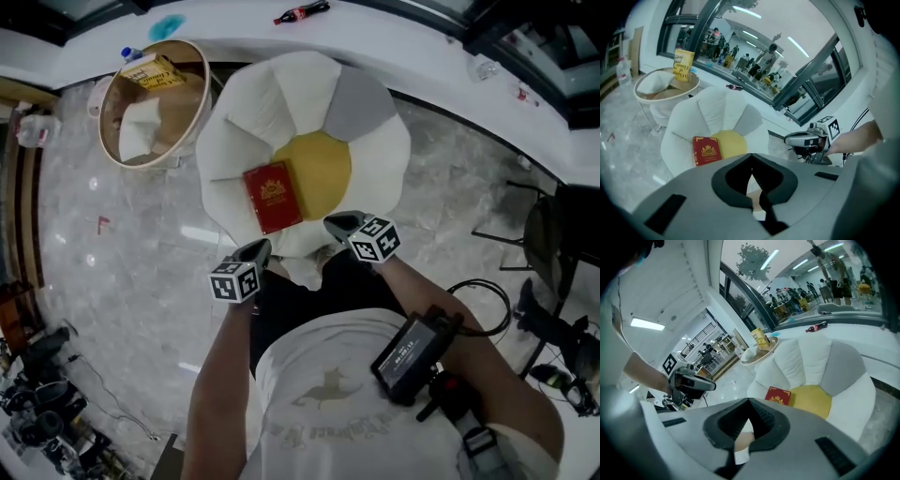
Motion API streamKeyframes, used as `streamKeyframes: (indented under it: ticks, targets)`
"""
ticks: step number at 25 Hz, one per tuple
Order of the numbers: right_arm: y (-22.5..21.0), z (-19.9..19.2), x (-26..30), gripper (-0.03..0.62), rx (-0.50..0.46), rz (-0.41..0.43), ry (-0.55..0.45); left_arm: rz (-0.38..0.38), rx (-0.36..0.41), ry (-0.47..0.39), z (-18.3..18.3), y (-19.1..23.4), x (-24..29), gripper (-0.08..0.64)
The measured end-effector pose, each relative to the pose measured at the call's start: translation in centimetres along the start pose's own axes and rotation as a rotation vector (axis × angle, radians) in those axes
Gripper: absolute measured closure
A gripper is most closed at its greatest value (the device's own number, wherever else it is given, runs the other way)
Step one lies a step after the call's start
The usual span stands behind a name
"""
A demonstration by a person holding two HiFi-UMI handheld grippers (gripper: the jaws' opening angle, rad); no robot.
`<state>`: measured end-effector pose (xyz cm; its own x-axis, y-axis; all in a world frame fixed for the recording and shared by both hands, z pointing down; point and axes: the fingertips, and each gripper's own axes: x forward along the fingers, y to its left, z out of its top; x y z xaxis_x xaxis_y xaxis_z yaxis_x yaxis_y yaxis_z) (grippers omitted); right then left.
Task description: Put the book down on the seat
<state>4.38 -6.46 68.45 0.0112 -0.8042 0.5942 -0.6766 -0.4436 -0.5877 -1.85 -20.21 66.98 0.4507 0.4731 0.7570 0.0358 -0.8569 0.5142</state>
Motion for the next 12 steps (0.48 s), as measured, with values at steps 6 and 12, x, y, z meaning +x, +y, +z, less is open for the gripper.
streamKeyframes:
  ticks: [6, 12]
  targets:
    - [2.0, 3.6, -4.9, 0.577, -0.041, 0.009, -0.066, -0.010, 0.050, 0.002, 0.8, -4.3, -1.3, 0.549]
    - [5.2, 6.5, -8.7, 0.577, -0.084, 0.053, -0.146, -0.002, 0.044, -0.079, 2.5, -7.0, -3.2, 0.549]
